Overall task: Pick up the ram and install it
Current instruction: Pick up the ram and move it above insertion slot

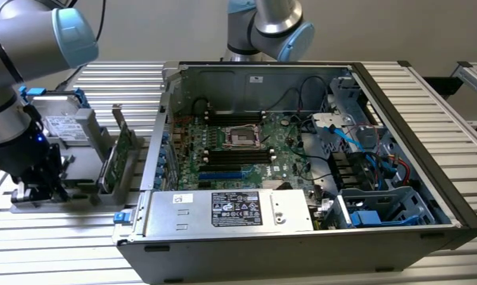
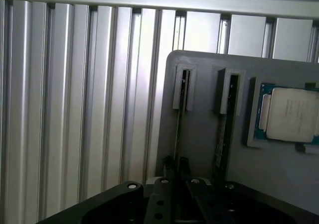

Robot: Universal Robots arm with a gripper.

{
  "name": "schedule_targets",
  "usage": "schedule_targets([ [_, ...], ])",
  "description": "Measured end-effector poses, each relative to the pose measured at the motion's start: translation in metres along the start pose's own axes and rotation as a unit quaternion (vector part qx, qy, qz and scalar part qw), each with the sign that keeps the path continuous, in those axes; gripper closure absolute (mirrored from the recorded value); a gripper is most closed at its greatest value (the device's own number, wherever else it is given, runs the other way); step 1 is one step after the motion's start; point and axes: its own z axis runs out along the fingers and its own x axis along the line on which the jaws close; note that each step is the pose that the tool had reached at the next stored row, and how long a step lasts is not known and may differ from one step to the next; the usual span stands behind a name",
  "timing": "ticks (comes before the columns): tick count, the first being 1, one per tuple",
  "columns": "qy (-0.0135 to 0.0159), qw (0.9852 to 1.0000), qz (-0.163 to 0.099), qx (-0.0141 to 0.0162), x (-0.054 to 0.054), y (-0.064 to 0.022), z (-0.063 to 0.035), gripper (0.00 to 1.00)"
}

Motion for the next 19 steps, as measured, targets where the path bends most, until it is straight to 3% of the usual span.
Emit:
schedule_targets([
  [19, -0.0245, 0.9997, 0.0, 0.0017, 0.002, -0.0029, -0.0316, 0.86],
])
